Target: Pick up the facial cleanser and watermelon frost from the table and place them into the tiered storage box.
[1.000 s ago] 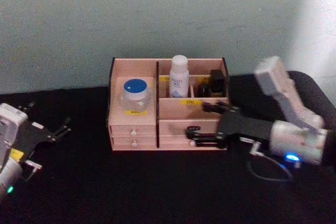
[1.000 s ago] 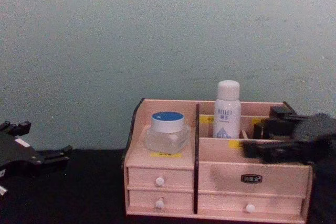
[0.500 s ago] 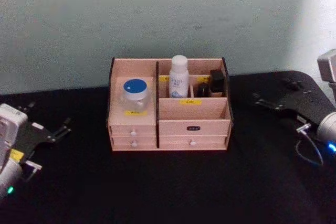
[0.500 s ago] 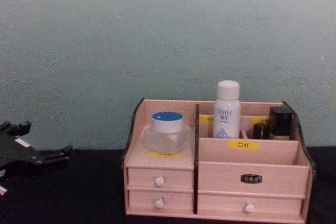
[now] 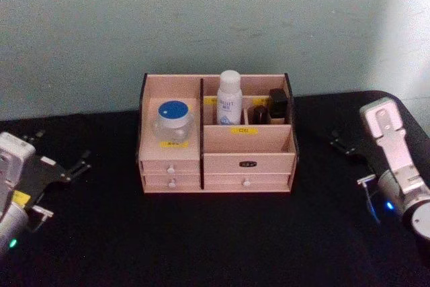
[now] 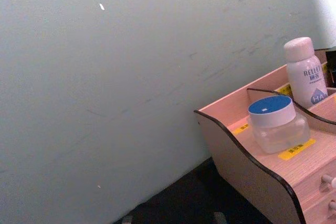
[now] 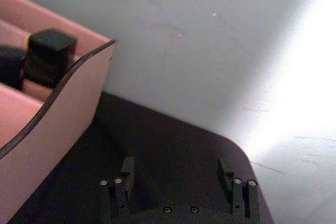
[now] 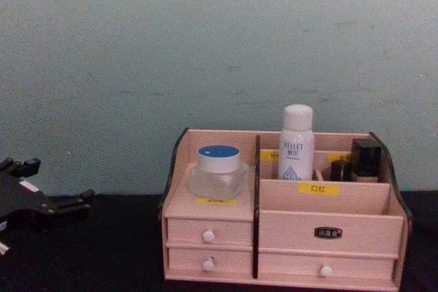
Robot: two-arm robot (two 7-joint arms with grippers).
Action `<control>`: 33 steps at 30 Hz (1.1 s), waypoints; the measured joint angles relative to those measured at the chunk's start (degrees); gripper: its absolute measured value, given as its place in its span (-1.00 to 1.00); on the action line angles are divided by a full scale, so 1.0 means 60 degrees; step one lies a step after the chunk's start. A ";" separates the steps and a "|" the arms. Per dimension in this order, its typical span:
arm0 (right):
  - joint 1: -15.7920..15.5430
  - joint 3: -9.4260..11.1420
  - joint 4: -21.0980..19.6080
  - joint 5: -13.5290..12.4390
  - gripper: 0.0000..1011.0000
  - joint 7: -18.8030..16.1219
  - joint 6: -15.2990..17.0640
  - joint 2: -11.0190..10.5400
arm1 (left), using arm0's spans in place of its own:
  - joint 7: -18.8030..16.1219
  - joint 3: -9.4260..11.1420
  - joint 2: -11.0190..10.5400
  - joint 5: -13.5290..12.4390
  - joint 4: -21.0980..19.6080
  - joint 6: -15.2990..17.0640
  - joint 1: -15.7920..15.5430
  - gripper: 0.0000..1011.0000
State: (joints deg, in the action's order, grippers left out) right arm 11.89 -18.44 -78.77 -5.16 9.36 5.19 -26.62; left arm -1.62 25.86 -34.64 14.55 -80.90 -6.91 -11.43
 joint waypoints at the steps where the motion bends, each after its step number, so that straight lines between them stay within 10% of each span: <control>1: 0.0040 -0.0068 0.0155 0.0137 0.98 0.0040 -0.0031 0.0080 | 0.0000 -0.0001 0.0000 0.0000 0.0000 -0.0001 0.0001 0.98; 33: 0.0102 -0.0075 0.0390 0.0354 0.98 0.0034 -0.0022 0.0226 | 0.0000 -0.0001 0.0000 0.0000 0.0000 0.0000 0.0001 0.98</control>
State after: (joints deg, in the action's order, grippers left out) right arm 12.50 -18.89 -76.43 -3.04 9.56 5.06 -25.26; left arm -1.62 25.86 -34.65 14.55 -80.90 -6.91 -11.43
